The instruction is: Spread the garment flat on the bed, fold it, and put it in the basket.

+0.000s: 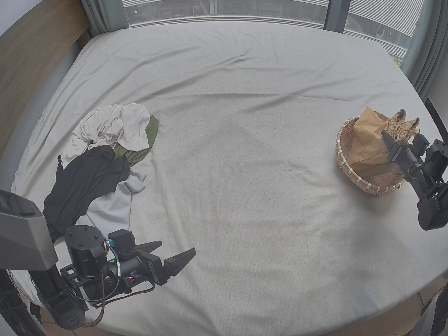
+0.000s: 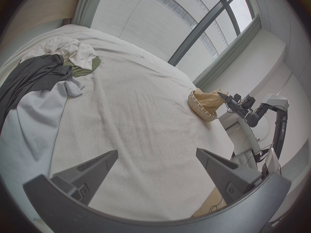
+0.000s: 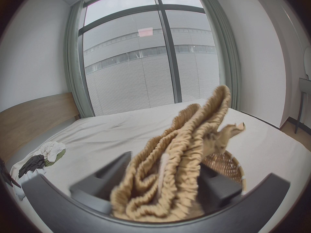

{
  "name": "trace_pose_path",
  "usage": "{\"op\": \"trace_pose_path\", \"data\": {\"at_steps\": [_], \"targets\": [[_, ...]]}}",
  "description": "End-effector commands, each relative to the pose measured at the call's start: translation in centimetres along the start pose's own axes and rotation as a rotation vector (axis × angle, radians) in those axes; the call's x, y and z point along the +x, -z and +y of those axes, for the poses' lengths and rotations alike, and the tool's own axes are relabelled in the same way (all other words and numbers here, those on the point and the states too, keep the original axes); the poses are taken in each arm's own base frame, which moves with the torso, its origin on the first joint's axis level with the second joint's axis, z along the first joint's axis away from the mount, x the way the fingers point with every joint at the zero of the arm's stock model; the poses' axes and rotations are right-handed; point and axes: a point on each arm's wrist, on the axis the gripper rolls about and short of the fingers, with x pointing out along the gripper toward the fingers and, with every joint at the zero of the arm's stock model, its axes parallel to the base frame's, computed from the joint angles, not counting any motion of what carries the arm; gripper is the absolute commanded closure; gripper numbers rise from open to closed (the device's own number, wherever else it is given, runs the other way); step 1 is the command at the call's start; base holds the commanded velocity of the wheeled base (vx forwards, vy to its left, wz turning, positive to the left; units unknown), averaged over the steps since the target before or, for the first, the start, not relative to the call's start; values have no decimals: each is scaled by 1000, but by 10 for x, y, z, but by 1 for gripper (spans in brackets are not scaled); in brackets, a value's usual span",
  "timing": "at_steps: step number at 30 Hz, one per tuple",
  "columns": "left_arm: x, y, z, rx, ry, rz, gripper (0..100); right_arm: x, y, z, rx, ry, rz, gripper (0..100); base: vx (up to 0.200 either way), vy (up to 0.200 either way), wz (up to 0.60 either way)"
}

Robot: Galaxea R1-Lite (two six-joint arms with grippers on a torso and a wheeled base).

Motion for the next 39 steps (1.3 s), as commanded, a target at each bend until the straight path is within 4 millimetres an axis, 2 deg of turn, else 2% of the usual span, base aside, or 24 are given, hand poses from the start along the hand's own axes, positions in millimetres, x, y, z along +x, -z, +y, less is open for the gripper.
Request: {"op": "trace_pose_path", "data": {"at_steps": [1,3,5,7,9,10,11,15,17,18,20,22,23,26,27,29,34,36,37,39], "targets": [[1,-3,-3,5,15,-16,0,-18,-10,5,-10,8,-1,0,0,0,0],[1,-3,-6,9,25,-17,0,-25,-15,7,-14,8,-2,0,0,0,0],[-2,-6,-14,18,56,-34,0,-43,-32,13,-33,5,1,0,0,0,0],[-5,-9,-19,25,79,-47,0,-53,-45,16,-38,0,-12,0,0,0,0],[-6,-9,-21,27,84,-50,0,-56,-49,16,-39,-1,-17,0,0,0,0],[-11,-15,-28,32,115,-78,0,-69,-66,22,-45,-5,-29,0,0,0,0],[-13,-16,-30,35,126,-87,0,-75,-74,24,-48,-5,-34,0,0,0,0],[-24,-26,-41,47,172,-143,0,-95,-101,36,-60,-24,-48,0,0,0,0],[-32,-31,-46,52,195,-172,0,-102,-109,46,-55,-67,-50,0,0,0,0],[-32,-31,-46,52,196,-175,0,-102,-109,47,-54,-74,-50,0,0,0,0],[-46,-41,-53,62,233,-239,0,-114,-111,68,-36,-181,-32,0,0,0,0],[-54,-47,-56,67,249,-277,0,-120,-109,78,-25,-240,-19,0,0,0,0],[-68,-55,-61,76,277,-337,0,-131,-105,94,-8,-338,-7,0,0,0,0],[-96,-66,-65,75,285,-453,0,-157,-100,116,19,-492,8,0,0,0,0],[-102,-67,-65,71,282,-473,0,-162,-99,117,22,-510,8,0,0,0,0],[-117,-66,-63,61,256,-513,0,-176,-93,118,19,-549,17,0,0,0,0],[-157,-61,-52,37,154,-602,0,-219,-74,101,-4,-546,21,0,0,0,0],[-157,-61,-52,37,154,-602,0,-219,-74,101,-4,-546,21,0,0,0,0],[-183,-57,-43,36,62,-648,0,-244,-79,89,-9,-515,-69,0,0,0,0],[-196,-45,-35,32,-37,-620,0,-261,-84,81,-24,-463,-129,0,0,0,0]]}}
